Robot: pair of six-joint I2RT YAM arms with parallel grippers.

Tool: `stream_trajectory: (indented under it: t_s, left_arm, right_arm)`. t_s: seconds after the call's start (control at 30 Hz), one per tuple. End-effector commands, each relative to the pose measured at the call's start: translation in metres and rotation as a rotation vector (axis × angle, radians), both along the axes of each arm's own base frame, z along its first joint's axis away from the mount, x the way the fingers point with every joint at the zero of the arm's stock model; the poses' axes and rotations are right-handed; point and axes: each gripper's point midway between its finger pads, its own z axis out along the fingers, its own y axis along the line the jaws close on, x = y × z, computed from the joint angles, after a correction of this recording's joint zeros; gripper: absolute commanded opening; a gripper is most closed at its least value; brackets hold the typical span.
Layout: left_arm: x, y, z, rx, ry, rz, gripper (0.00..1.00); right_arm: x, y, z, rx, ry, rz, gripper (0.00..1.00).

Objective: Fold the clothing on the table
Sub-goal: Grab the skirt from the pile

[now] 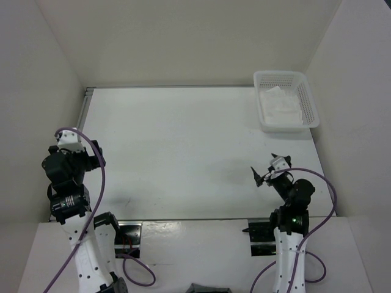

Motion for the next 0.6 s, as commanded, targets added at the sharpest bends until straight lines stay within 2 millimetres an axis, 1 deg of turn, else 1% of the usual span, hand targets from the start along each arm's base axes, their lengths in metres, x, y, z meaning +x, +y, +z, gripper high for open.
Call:
stream_trajectory:
  t_s: [0.0, 0.03, 0.07, 0.1, 0.13, 0.17, 0.2, 0.23, 0.27, 0.3, 0.33, 0.37, 0.4, 0.43, 0.47, 0.5, 0.53, 0.57]
  left_arm:
    - [0.003, -0.003, 0.019, 0.043, -0.046, -0.035, 1.00]
    - [0.002, -0.005, 0.017, 0.036, -0.039, -0.046, 1.00]
    - [0.002, -0.005, 0.017, 0.036, -0.039, -0.046, 1.00]
    - [0.002, -0.005, 0.017, 0.036, -0.039, -0.046, 1.00]
    - [0.003, -0.007, 0.017, 0.036, -0.039, -0.055, 1.00]
    - [0.003, -0.007, 0.017, 0.036, -0.039, -0.055, 1.00]
    - [0.003, -0.007, 0.017, 0.036, -0.039, -0.055, 1.00]
    - [0.003, -0.008, 0.017, 0.038, -0.038, -0.057, 1.00]
    - [0.003, -0.008, 0.017, 0.038, -0.038, -0.057, 1.00]
    - [0.003, -0.008, 0.021, 0.042, -0.046, -0.057, 1.00]
    - [0.003, -0.008, 0.021, 0.042, -0.046, -0.057, 1.00]
    - [0.003, -0.008, 0.021, 0.042, -0.046, -0.057, 1.00]
    - [0.003, -0.008, 0.021, 0.042, -0.046, -0.057, 1.00]
    - [0.003, -0.008, 0.021, 0.042, -0.046, -0.057, 1.00]
    - [0.003, -0.008, 0.021, 0.042, -0.046, -0.057, 1.00]
    - [0.003, -0.008, 0.021, 0.042, -0.046, -0.057, 1.00]
    - [0.003, -0.008, 0.021, 0.042, -0.046, -0.057, 1.00]
    - [0.003, -0.008, 0.021, 0.042, -0.046, -0.057, 1.00]
  right_arm:
    - [-0.024, -0.004, 0.152, 0.114, -0.455, -0.069, 0.98]
    - [-0.027, -0.006, 0.162, 0.114, -0.479, -0.082, 0.98]
    - [-0.029, -0.008, 0.179, 0.117, -0.497, -0.099, 0.98]
    - [-0.025, -0.010, 0.178, 0.106, -0.457, -0.108, 0.98]
    - [-0.029, -0.008, 0.199, 0.088, -0.466, -0.102, 0.98]
    - [-0.010, -0.017, 0.194, 0.120, -0.378, -0.140, 0.98]
    - [-0.001, -0.022, 0.200, 0.140, -0.350, -0.159, 0.98]
    - [0.000, -0.022, 0.220, 0.128, -0.347, -0.162, 0.98]
    - [0.016, -0.031, 0.217, 0.152, -0.293, -0.196, 0.98]
    - [0.019, -0.034, 0.225, 0.149, -0.307, -0.204, 0.98]
    - [0.018, -0.036, 0.241, 0.175, -0.336, -0.209, 0.98]
    - [0.020, -0.035, 0.246, 0.191, -0.331, -0.206, 0.98]
    - [0.032, -0.038, 0.241, 0.192, -0.281, -0.204, 0.98]
    - [0.035, -0.039, 0.250, 0.192, -0.278, -0.204, 0.98]
    - [0.042, -0.047, 0.247, 0.207, -0.249, -0.238, 0.98]
    - [0.056, -0.051, 0.235, 0.204, -0.183, -0.236, 0.98]
    - [0.058, -0.053, 0.243, 0.187, -0.182, -0.236, 0.98]
    - [0.061, -0.057, 0.241, 0.189, -0.167, -0.250, 0.98]
